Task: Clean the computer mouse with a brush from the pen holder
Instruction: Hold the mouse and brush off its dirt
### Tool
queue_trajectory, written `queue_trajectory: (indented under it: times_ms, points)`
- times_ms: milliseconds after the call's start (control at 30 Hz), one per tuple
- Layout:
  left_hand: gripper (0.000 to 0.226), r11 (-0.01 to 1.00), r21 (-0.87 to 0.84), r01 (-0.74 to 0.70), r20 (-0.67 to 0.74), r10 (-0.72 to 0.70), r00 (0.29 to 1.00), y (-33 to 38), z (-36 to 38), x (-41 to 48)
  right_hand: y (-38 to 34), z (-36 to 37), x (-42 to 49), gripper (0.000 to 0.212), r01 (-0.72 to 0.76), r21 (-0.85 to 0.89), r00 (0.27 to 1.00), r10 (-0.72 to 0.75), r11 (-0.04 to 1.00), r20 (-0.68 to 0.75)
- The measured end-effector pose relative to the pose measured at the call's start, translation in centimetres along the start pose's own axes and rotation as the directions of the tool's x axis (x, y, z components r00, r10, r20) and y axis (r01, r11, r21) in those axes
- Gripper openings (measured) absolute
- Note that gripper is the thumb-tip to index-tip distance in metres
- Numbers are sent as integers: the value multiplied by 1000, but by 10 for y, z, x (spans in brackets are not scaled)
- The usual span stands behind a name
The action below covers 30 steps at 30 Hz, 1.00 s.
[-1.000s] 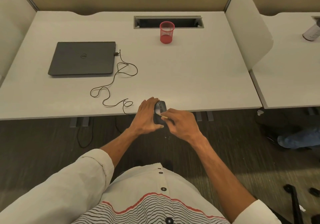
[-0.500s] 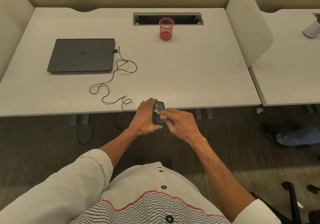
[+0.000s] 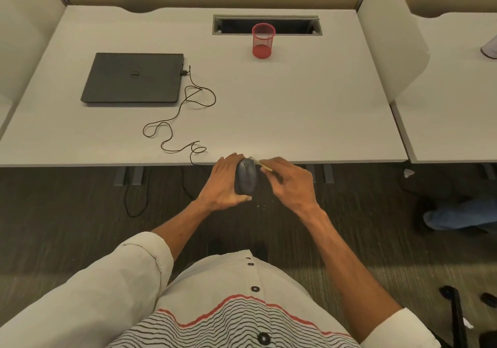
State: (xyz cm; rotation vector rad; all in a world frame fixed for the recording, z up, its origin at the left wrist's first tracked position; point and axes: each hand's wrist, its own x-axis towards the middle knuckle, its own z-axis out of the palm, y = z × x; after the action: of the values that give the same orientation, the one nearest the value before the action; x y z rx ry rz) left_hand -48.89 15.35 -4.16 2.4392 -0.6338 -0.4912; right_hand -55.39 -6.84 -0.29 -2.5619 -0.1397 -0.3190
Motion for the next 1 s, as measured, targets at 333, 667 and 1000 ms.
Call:
queue_trajectory:
  times_ms: [333, 667, 1000]
  points:
    - [123, 1000, -22, -1, 2, 1, 1000, 6, 6, -7, 7, 1, -20, 17, 7, 21, 977, -11, 1000, 215]
    - [123, 999, -41, -24, -6, 24, 1000, 12, 7, -10, 16, -10, -4, 20, -101, 83, 995, 101, 991, -5]
    - [120, 994, -100, 32, 0, -32, 999, 11, 5, -14, 20, 0, -16, 19, -223, 202, 967, 190, 954, 169]
